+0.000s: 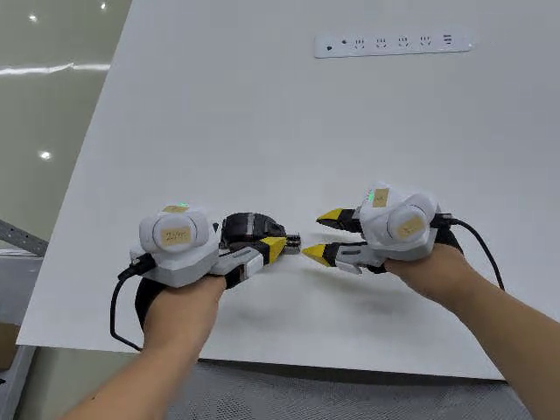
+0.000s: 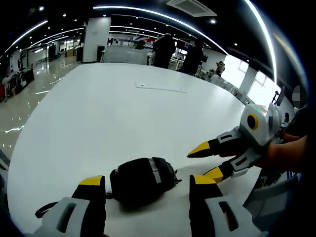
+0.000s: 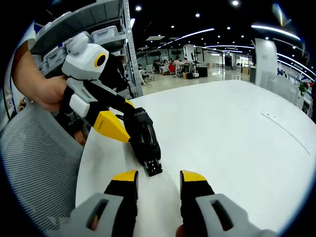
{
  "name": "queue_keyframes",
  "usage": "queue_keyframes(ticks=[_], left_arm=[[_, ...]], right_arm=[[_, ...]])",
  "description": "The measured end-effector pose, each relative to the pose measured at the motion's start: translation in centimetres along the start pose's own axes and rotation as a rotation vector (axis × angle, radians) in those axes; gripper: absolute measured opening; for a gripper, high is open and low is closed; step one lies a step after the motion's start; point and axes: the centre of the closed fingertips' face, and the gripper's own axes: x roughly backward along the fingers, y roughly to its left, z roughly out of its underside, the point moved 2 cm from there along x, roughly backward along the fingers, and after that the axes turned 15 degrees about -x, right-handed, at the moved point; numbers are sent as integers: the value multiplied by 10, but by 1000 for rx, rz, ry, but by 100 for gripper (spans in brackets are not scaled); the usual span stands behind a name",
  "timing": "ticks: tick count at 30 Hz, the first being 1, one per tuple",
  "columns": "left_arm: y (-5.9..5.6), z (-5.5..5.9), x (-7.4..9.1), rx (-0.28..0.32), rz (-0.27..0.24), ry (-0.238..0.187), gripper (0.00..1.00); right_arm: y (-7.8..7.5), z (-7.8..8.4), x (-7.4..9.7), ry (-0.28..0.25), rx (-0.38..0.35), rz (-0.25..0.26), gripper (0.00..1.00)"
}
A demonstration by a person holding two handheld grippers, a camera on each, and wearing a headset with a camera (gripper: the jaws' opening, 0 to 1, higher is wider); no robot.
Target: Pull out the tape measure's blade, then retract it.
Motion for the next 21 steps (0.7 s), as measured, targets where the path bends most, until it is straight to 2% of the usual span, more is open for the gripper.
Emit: queue_keyframes(ticks=[9, 15, 21], left_arm=[[5, 0, 8, -38, 26, -21, 68], [1, -4, 19, -79, 58, -40, 71], [-1, -4, 26, -111, 80, -39, 72]], right_arm=[[-3, 3, 17, 4, -56, 35, 38], [-6, 3, 36, -3, -76, 65, 43], [-10, 5, 51, -12, -85, 97, 47]])
